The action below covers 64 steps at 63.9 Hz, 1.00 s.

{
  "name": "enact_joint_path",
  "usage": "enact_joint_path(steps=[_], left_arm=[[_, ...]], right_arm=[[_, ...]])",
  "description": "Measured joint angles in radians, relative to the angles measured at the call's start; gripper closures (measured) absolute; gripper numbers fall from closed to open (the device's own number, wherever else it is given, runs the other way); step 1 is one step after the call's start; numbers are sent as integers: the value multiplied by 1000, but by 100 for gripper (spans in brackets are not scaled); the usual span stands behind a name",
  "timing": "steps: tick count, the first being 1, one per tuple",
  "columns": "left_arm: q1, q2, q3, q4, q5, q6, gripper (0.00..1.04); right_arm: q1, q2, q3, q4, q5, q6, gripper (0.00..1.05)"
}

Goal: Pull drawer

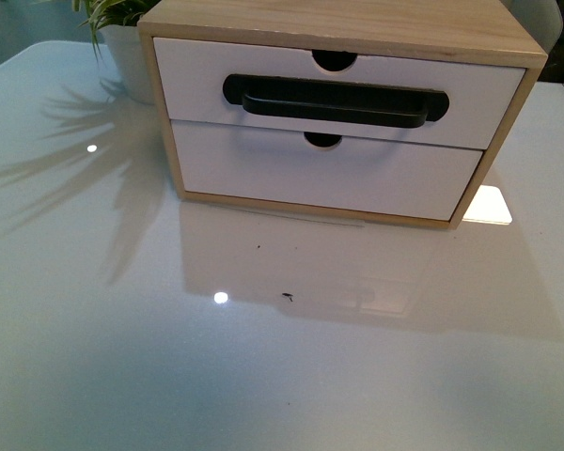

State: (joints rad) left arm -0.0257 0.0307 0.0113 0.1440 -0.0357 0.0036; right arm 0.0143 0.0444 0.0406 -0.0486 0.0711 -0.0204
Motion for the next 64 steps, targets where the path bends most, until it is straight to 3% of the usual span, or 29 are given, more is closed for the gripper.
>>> enact_joint_path(steps=[4, 15, 20, 26, 40, 57, 64], left_arm=[[-13, 90, 1, 70, 45, 8, 7], [-51, 510, 34, 397, 200, 108, 7], [-81, 748, 112, 533, 278, 187, 7], [-130, 984, 209, 560, 365, 303, 7], [-261, 1287, 415, 406, 498, 578, 7], [-394, 1472, 650, 249, 490, 814, 7], [-410, 1543, 726, 209, 492, 866, 7]], right_arm=[[-19, 115, 23, 26, -10, -32, 9], [-68, 525, 179, 232, -193, -214, 9], [-67, 705, 279, 217, -273, -314, 9], [-42, 871, 373, 175, -317, -417, 9], [50, 1084, 531, 86, -330, -634, 9], [159, 1313, 692, 58, -309, -764, 9], [190, 1366, 740, 47, -304, -789, 9]])
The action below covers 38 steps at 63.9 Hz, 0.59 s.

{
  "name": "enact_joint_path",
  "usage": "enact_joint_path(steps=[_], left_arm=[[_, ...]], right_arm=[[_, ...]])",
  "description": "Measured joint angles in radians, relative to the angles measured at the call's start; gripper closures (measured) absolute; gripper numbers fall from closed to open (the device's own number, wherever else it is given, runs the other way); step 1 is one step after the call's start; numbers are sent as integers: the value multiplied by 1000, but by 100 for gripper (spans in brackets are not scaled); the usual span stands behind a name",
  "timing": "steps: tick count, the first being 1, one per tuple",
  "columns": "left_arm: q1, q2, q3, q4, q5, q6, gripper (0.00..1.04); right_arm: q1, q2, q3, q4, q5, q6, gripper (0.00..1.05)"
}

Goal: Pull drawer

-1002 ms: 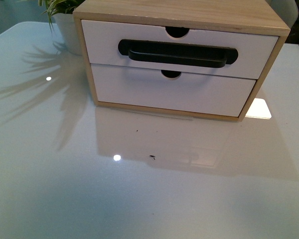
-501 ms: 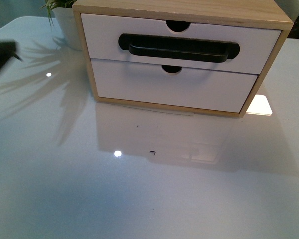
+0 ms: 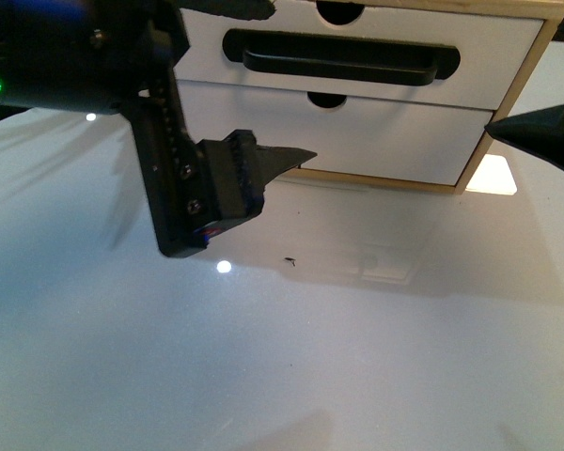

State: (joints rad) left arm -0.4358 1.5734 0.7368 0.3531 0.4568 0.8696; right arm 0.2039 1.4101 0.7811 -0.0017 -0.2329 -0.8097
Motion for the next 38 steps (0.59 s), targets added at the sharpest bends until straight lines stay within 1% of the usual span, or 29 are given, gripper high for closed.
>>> enact_joint_path(steps=[15, 32, 38], left_arm=[[-16, 120, 151, -147, 8, 99, 7], [-25, 204, 272, -257, 6, 175, 7], [-16, 244, 319, -305, 9, 200, 7]], right_arm=[[38, 70, 66, -18, -9, -47, 9], [51, 135, 121, -27, -32, -71, 9], [50, 156, 141, -34, -61, -80, 9]])
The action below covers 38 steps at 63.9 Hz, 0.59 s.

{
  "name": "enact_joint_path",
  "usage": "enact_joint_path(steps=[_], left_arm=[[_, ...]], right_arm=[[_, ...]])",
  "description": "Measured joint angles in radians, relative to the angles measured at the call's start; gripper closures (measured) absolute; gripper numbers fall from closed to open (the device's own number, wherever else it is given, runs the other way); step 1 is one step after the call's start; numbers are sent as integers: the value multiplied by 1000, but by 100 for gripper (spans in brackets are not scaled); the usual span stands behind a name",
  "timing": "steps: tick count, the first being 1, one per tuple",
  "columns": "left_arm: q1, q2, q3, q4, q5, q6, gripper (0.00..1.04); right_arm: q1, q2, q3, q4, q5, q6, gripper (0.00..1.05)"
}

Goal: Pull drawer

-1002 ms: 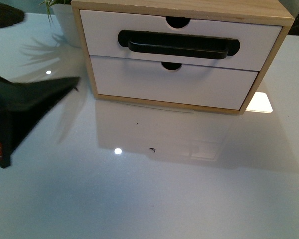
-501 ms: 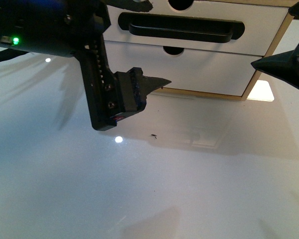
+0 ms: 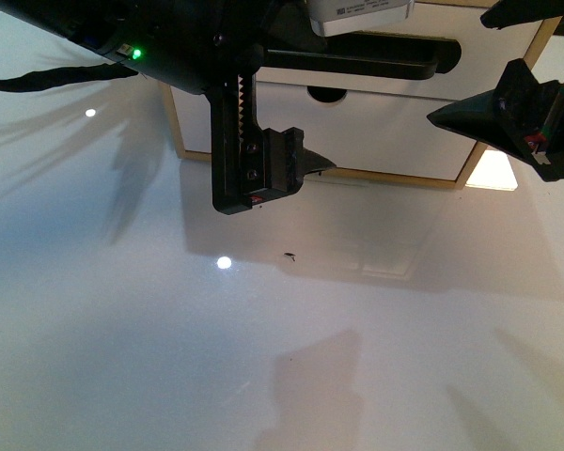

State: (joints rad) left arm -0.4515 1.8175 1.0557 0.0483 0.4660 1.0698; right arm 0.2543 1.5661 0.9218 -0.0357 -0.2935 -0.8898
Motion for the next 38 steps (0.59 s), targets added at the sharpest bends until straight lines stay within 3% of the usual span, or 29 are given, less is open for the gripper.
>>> enact_joint_path(steps=[38], left_arm=[[96, 179, 282, -222, -22, 159, 7]], right_arm=[[-45, 90, 117, -74, -133, -55, 9]])
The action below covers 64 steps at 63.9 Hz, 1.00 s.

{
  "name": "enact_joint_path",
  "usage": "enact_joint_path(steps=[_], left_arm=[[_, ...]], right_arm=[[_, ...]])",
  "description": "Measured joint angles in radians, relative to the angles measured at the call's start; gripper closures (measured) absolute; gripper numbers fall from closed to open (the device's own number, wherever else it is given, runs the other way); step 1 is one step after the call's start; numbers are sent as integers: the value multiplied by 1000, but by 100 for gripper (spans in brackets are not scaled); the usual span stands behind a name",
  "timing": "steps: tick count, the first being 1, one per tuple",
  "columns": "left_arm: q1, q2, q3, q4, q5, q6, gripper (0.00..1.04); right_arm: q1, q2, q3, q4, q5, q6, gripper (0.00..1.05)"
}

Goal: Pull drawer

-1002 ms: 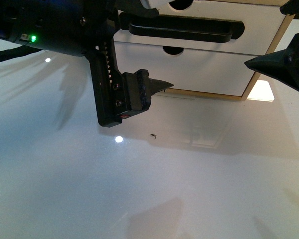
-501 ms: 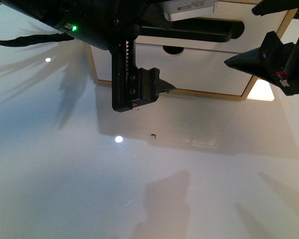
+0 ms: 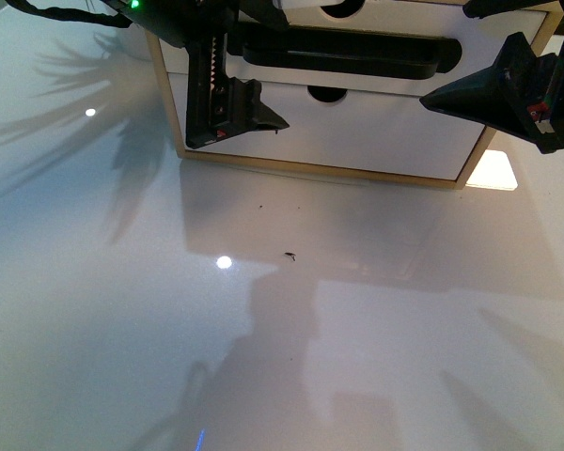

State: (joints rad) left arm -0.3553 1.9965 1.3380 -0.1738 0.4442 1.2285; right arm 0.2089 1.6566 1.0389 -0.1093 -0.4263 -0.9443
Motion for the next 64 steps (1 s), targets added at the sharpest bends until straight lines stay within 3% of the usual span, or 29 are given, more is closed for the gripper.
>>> enact_joint_path(steps=[10, 64], left_arm=[[9, 17, 9, -56, 1, 39, 7], [6, 53, 20, -16, 1, 56, 7]], right_arm=[[-3, 11, 5, -10, -16, -1, 9], [20, 129, 95, -58, -26, -37, 9]])
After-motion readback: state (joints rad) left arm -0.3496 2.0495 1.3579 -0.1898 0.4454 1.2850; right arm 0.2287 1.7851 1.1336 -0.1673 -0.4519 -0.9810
